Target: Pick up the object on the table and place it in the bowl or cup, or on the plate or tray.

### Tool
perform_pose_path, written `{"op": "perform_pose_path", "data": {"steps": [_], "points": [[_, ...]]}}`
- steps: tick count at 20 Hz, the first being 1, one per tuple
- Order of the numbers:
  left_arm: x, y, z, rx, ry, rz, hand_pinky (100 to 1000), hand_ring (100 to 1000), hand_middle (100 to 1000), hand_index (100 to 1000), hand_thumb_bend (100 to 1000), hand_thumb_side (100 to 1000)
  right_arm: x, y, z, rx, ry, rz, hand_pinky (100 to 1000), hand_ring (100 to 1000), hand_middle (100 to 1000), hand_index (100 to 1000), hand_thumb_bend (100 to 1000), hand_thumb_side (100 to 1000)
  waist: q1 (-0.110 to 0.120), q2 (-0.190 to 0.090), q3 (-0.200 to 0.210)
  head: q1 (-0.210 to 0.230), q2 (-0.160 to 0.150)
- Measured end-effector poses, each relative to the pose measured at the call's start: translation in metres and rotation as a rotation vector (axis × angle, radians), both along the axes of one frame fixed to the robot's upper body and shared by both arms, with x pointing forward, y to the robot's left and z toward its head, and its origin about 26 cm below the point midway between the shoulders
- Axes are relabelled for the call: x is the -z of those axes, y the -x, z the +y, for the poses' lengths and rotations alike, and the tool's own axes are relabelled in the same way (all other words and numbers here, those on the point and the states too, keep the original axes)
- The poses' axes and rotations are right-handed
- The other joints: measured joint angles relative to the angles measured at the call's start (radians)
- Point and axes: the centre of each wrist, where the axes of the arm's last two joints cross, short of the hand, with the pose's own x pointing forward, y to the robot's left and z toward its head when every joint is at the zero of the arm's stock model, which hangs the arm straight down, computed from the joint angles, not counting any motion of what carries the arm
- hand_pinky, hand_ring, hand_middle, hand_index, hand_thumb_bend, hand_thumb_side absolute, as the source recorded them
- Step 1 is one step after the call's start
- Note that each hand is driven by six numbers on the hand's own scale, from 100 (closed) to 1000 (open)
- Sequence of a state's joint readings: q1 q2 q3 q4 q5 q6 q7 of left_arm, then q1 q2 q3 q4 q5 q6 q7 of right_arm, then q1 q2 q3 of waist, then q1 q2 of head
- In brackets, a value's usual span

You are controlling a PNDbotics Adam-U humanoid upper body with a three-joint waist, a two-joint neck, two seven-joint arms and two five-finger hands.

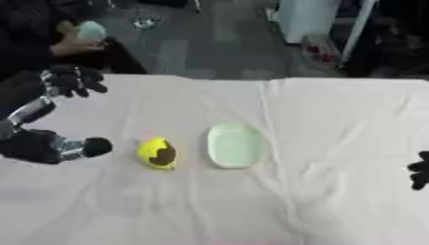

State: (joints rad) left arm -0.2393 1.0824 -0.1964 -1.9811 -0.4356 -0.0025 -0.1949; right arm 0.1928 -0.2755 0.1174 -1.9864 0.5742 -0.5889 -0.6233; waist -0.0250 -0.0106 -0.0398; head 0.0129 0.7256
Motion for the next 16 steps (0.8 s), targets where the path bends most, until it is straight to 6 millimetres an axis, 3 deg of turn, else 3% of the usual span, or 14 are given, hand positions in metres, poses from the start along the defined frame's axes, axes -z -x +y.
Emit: {"op": "perform_pose_path", "data": {"steps": [8, 16], "points": [[-0.014, -0.024, 0.002, 0.027, -0.232, 0.119, 724, 770, 824, 812, 668, 967, -0.002, -0.002, 0.002, -0.044, 0.017, 0.0, 251, 487, 597, 470, 276, 974, 0.007, 0.0, -0.015, 0.026, 0.0], [-0.013, -0.044, 0.011, 0.021, -0.352, 0.176, 735, 788, 826, 812, 659, 953, -0.009, -0.008, 0.001, -0.096, 0.029, -0.014, 253, 487, 595, 464, 280, 978, 0.018, 0.0, -0.05, 0.049, -0.001]]}}
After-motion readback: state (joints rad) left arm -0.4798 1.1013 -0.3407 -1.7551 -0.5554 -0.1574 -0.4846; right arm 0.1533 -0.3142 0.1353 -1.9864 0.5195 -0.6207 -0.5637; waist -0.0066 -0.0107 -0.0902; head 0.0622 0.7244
